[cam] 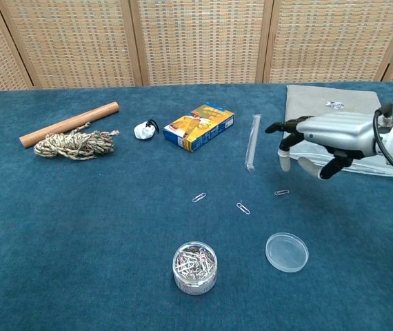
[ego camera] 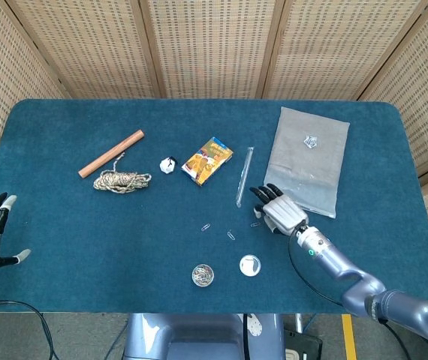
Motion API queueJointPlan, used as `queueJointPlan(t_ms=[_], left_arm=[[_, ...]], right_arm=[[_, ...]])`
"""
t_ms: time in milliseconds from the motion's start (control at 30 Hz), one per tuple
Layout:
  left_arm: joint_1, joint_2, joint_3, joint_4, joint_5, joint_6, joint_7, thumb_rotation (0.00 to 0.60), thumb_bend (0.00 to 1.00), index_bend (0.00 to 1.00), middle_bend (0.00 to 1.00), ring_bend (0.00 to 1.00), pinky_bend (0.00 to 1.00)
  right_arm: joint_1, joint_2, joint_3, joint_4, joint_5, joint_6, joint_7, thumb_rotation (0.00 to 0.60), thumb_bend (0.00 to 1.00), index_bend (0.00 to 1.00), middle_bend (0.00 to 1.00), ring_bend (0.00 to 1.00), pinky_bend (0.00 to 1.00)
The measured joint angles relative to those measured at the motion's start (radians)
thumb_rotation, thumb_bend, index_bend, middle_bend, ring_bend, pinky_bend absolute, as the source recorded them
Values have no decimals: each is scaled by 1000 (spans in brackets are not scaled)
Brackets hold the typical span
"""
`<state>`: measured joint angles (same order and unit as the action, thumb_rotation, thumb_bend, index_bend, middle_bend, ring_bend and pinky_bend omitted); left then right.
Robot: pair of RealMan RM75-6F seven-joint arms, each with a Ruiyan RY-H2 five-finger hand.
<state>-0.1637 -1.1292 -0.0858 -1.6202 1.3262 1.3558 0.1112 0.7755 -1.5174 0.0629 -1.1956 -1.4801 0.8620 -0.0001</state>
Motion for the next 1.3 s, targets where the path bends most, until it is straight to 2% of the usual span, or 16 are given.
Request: queueJointPlan(t_ms=[333,733,1300], left_arm=[[5,8,0,-3,2,7,-15,600,0,0,0,0,0],[2,8,0,-1,1,1,-16,600,0,0,0,0,0],[0,4,-1,5,-7,-4,-11,600,0,0,0,0,0]], right_arm=[[24,-78,36,59,46,-26,-7,600,308,470,0,0,0],[28,-118,37,87,106,-74,-71,600,308,474,0,0,0],[37,-152,40,116,134,-101,-90,600,312,484,0,0,0]])
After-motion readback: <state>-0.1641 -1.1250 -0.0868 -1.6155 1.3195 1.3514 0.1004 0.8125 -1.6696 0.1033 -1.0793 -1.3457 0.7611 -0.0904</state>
